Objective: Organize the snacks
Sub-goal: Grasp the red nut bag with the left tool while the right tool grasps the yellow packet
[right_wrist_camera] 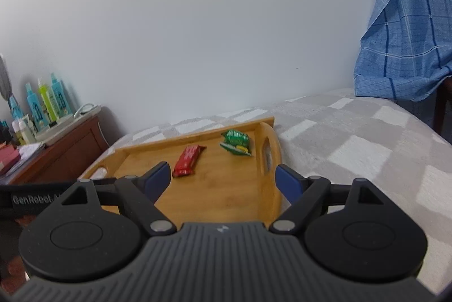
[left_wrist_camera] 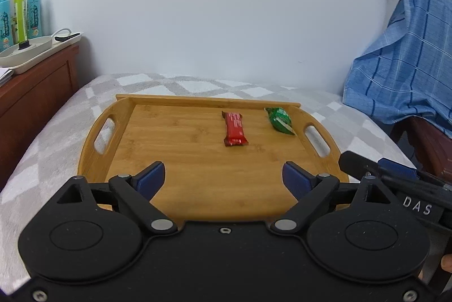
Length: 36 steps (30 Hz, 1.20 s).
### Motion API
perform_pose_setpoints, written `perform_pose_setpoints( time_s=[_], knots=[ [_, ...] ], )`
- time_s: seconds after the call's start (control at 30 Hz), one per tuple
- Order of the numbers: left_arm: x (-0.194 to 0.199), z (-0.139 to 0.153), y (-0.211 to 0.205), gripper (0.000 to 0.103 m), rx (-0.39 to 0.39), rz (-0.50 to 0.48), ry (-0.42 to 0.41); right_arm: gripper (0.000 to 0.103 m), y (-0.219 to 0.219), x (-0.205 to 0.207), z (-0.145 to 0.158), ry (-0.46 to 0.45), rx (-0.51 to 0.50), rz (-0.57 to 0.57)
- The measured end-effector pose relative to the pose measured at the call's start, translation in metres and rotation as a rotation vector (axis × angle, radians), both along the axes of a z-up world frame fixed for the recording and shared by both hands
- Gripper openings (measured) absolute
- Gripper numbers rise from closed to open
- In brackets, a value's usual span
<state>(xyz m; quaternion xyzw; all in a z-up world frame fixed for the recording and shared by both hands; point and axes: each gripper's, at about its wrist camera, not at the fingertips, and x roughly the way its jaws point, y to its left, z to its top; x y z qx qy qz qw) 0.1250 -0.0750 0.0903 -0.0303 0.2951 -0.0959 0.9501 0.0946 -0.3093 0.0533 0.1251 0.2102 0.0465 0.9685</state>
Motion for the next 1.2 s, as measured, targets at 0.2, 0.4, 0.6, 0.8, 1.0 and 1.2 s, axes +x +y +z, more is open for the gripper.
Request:
perform_pose_setpoints(
  time_s=[0.2, 0.4, 0.6, 0.8, 1.0, 1.2],
  knots=[
    [-0.034, -0.010, 0.002, 0.092, 0.017, -0.004, -0.007, 0.090, 0.002, -0.034, -0.010, -0.009, -0.031, 0.006],
    [-0.061, -0.018, 0.005, 0.095, 0.040, 0.011, -0.018, 0.093, 0.011, -0.064, -0.017, -0.019, -0.081, 0.006],
    [-0.077, -0.026, 0.011, 0.095, 0.044, 0.015, 0.000, 0.095, 0.022, -0.083, -0.026, 0.006, -0.142, 0.025],
    [-0.088, -0.033, 0.012, 0.095, 0.061, -0.005, 0.034, 0.095, 0.034, -0.095, -0.034, 0.025, -0.177, 0.070],
    [-0.102, -0.037, 0.013, 0.080, 0.063, -0.045, 0.045, 0.095, 0.043, -0.103, -0.040, 0.048, -0.193, 0.104],
    [-0.105, -0.040, 0.011, 0.062, 0.038, -0.109, 0.070, 0.088, 0.049, -0.106, -0.045, 0.085, -0.202, 0.132]
  ],
)
